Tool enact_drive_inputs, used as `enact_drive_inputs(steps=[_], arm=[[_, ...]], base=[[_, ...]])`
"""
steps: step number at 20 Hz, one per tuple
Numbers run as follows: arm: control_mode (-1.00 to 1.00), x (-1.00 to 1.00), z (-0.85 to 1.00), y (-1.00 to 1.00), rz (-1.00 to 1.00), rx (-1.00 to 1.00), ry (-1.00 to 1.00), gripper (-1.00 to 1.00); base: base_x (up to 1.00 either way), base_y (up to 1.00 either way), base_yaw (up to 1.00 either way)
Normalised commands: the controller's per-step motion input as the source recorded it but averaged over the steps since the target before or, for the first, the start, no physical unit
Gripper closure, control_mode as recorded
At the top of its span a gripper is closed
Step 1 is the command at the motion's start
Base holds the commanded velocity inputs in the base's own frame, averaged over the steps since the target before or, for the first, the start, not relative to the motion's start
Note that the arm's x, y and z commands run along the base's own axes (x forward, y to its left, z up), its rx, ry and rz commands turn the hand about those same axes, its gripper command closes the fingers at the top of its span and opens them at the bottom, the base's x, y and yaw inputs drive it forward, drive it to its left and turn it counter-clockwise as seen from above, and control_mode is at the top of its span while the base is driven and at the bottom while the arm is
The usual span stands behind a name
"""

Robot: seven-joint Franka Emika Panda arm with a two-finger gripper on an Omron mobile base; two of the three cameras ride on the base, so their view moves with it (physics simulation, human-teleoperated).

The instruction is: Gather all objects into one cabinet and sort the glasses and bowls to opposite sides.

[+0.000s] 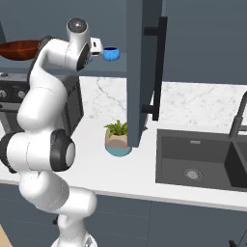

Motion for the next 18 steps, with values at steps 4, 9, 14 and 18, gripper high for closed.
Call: enact_drive_inputs(steps=[4,9,14,18], arm=[[-1.0,0.54,-0.12,0.01,0.0,0.0,0.01,1.0],[-1.0,0.46,-0.18,0.12,0.0,0.0,0.0,1.0],[-1.0,0.42,-0.24,0.14,0.0,0.0,0.0,1.0],[-1.0,0.21,-0.27,0.15,0.0,0.0,0.0,1.0]], base=[[0.0,0.0,0.0],[0.0,0.0,0.0],[0.0,0.0,0.0],[0.0,0.0,0.0]])
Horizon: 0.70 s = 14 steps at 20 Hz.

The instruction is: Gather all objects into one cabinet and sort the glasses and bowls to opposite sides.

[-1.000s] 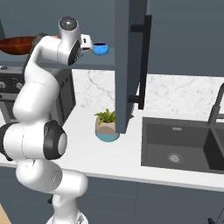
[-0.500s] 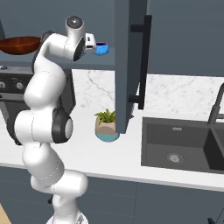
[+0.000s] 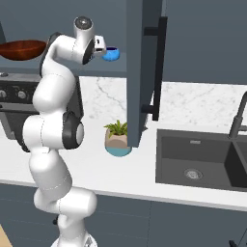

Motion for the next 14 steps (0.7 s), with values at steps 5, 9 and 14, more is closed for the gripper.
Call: enact_drive_inputs(steps=[5,9,14], arm=[[-1.0,0.04,-0.27,0.11,0.0,0.0,0.0,-1.0],[-1.0,-0.29,-0.02,0.0,0.0,0.0,-0.13,-1.0],[-1.0,-0.6,0.0,0.0,0.0,0.0,-0.26,-1.0]], base=[[0.0,0.0,0.0],[0.0,0.0,0.0],[0.0,0.0,0.0]])
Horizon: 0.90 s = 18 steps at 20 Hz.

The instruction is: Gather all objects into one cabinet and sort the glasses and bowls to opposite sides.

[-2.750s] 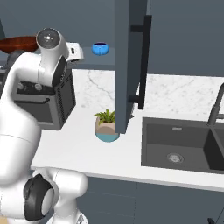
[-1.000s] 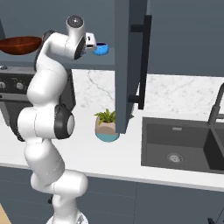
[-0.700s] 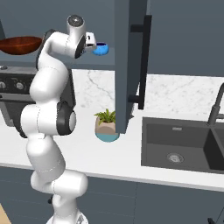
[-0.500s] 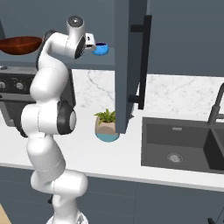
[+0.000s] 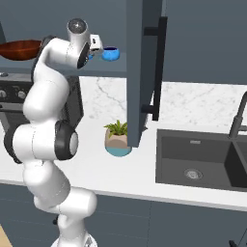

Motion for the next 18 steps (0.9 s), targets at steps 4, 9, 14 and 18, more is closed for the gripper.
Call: enact_drive_inputs(steps=[4,9,14,18], arm=[[-1.0,-1.0,-0.04,0.0,0.0,0.0,-0.22,-1.0],[-1.0,-1.0,-0.01,-0.04,0.0,0.0,-0.11,-1.0],[-1.0,-1.0,0.41,-0.13,0.0,0.01,0.05,-1.0],[-1.0,-1.0,0.16,-0.06,0.0,0.02,0.15,-1.0]], base=[[0.0,0.0,0.0],[0.0,0.0,0.0],[0.0,0.0,0.0],[0.0,0.0,0.0]])
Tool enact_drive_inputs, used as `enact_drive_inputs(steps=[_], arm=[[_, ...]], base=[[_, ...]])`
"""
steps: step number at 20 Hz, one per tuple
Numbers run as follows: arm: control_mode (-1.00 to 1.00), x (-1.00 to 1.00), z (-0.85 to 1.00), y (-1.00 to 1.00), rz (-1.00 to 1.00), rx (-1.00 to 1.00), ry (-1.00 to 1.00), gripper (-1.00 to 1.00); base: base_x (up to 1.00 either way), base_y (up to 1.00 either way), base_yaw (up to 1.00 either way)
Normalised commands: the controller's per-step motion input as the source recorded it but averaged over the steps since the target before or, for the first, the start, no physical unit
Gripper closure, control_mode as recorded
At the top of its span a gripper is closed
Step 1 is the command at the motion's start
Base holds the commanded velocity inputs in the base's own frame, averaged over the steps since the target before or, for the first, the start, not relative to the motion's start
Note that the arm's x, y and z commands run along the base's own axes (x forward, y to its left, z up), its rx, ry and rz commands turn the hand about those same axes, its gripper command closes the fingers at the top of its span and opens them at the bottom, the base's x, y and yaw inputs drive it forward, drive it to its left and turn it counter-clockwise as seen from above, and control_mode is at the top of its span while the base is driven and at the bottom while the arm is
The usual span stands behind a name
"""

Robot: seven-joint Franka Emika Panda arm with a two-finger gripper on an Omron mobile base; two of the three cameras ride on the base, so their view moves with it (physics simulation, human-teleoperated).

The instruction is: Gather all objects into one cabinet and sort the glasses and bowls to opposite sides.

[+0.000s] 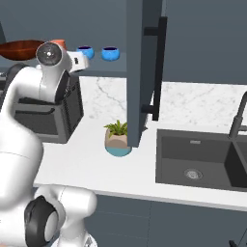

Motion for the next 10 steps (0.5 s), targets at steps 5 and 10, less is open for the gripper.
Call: enact_drive_inputs(steps=[5,10], arm=[[-1.0,-1.0,0.0,-0.06,-0.05,0.03,0.18,-1.0],[-1.0,-0.98,-0.01,-0.19,-0.07,0.11,0.14,-1.0]], base=[[0.0,0.0,0.0],[0.0,0.0,0.0]])
